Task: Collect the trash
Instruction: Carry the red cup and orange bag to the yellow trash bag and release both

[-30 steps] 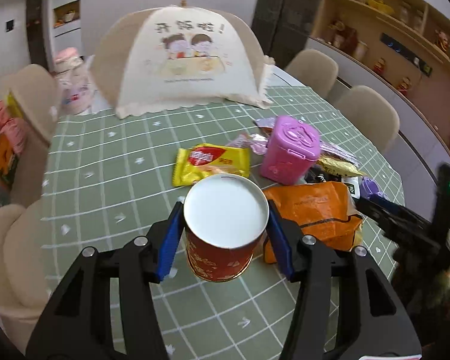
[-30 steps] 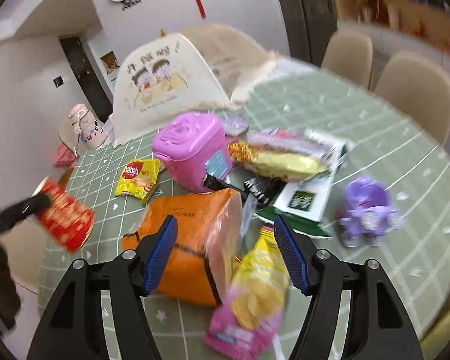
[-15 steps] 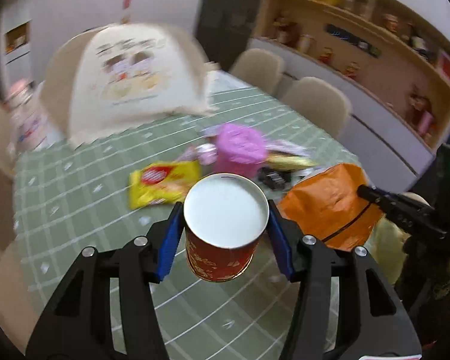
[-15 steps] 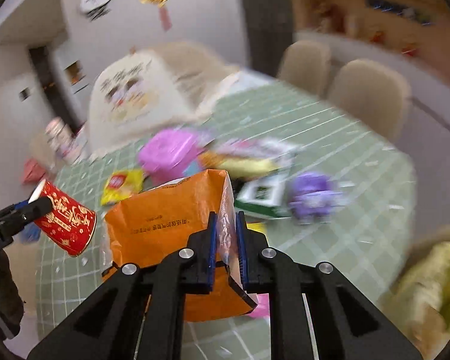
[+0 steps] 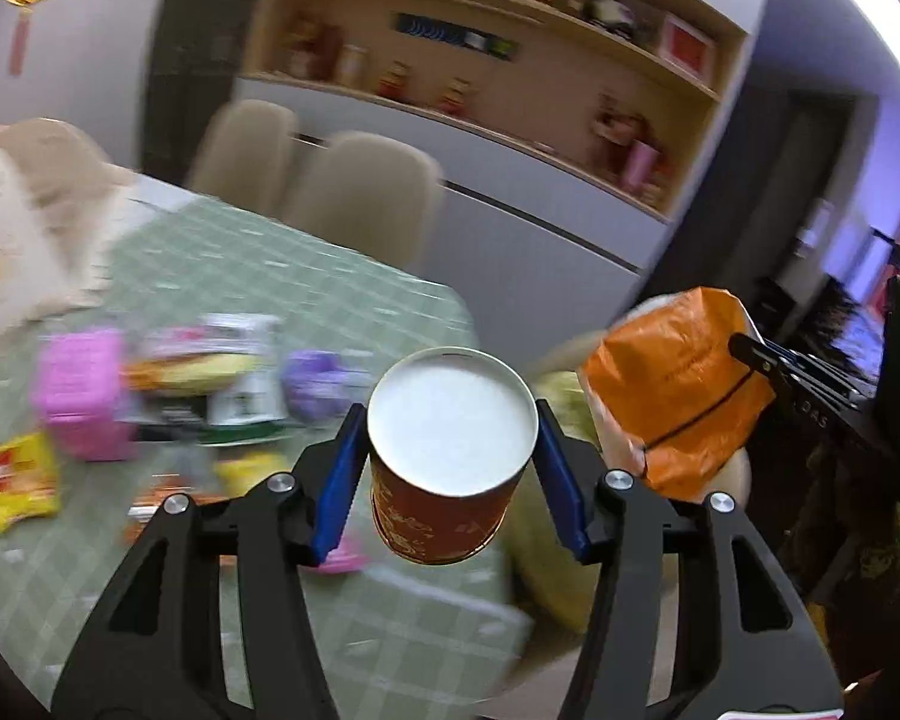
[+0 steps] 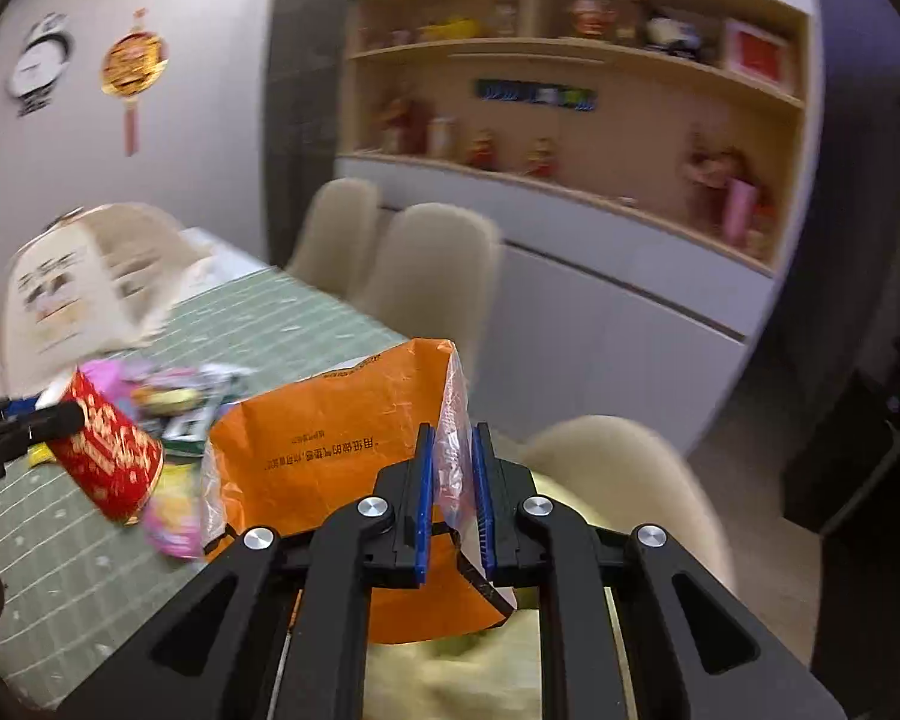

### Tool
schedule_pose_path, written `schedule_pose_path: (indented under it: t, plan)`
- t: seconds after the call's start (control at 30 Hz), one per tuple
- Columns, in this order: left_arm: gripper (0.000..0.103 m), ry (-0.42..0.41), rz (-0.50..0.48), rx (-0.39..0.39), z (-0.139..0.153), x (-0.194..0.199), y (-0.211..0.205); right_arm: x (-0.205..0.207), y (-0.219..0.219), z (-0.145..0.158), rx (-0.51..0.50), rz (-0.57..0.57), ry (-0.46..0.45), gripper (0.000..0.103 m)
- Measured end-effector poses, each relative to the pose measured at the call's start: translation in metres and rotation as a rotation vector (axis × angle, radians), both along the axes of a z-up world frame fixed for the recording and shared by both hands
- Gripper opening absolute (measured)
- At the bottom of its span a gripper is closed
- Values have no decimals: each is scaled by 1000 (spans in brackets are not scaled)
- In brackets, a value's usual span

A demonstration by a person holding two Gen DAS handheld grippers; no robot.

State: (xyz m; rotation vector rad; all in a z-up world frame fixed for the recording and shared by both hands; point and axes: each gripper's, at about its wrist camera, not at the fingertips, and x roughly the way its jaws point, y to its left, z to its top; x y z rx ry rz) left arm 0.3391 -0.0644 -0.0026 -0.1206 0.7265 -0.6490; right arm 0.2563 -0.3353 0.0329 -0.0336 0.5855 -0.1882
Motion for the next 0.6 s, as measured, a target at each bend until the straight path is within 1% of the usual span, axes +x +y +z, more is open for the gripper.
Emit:
schedule_pose_path:
  t: [0.07,0.17,0.27,0.33,0.43,0.47,0.5,0.53,0.57,0.6]
  plan:
    - [51,16,-57,3,-5,5,-37,-12,-31,0,-12,-48,-11,13]
    - [51,37,-140,5,-13,5,-91,-26,-73,-6,1,-110,-8,13]
    - [51,45,-208,29,-25,7,-142,-29,-106,-16,-18,-160,-3,13]
    - [51,59,-251,40,-35,11,-173,-27,-119,-22,-21,-178,-1,13]
    - [52,76,-300,45,-50,19,-206,-30,-140,-26,-27,-193,-16,13]
    - [57,86,-323,41,-56,22,-216,-32,-145,-27,-23,-188,-25,13]
    - [78,103,-343,48,-63,27,-225,-30,-150,-29,-17,-184,-28,13]
    - [87,109,-344,53,-66,29,-226,-28,-155,-32,-10,-180,-27,13]
    - [93,108,-334,54,-70,32,-227,-24,-155,-34,-6,-176,-23,13]
    - [93,103,-314,52,-70,34,-225,-21,-154,-36,-4,-169,-18,13]
